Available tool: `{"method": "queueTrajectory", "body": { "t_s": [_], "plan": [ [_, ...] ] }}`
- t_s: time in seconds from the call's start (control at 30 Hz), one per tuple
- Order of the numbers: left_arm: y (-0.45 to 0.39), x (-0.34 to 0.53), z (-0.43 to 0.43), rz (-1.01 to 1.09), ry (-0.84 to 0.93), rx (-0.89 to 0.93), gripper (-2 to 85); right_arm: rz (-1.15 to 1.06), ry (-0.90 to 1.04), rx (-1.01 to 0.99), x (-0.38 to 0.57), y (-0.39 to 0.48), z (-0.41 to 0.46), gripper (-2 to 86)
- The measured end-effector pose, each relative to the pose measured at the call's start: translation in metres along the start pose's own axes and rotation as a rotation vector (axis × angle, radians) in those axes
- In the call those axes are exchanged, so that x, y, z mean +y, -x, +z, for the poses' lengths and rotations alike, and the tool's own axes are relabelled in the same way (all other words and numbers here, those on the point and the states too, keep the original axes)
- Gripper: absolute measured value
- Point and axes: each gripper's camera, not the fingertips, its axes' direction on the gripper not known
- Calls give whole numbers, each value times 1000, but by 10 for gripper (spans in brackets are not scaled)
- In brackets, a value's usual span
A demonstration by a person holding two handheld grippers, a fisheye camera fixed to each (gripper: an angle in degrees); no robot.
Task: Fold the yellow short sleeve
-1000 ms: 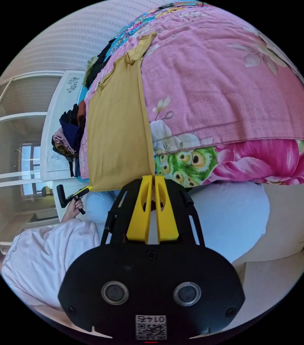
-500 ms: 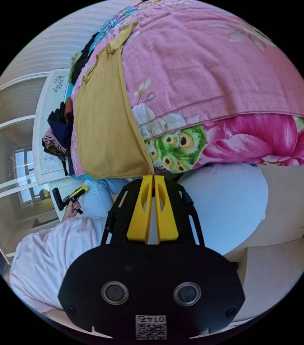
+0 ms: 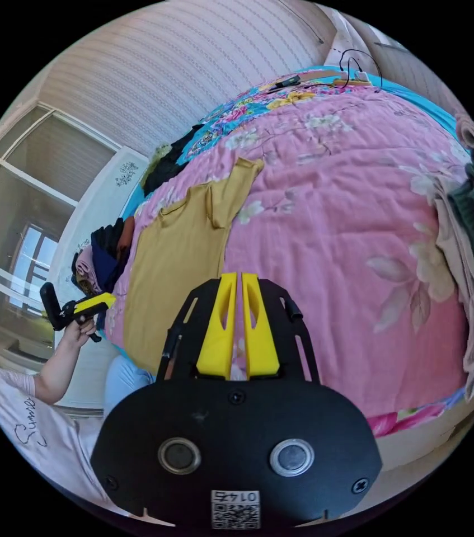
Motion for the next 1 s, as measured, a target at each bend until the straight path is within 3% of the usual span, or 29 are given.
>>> {"method": "queueTrajectory", "body": {
  "t_s": [0.17,0.33,0.4,0.47,0.53,0.6,0.7,0.87,1.0],
  "plan": [
    [-30,-175,79,55,-49,-117,-6,-26,-39,-50,-10,-5,25,12],
    [-34,-282,154,22,42,-152,42,2,-65,-87,-18,-31,40,22],
    [-31,-312,191,12,156,-179,72,5,-94,-94,-25,-42,42,28],
    [-29,-323,203,20,170,-131,66,3,-102,-101,-31,-49,48,34],
    [-25,-332,194,-20,133,-80,5,-7,-95,-115,-39,-54,55,40],
    [-21,-331,173,-71,-5,-48,-5,-29,-103,-115,-51,-58,63,52],
    [-18,-331,185,-34,99,-111,-9,-39,-96,-111,-70,-61,77,69],
    [-22,-347,190,-67,43,-51,-10,-19,-69,-163,-104,-64,104,90],
    [-33,-368,193,-80,36,-42,-10,20,20,-151,-119,-74,127,28]
  ]
}}
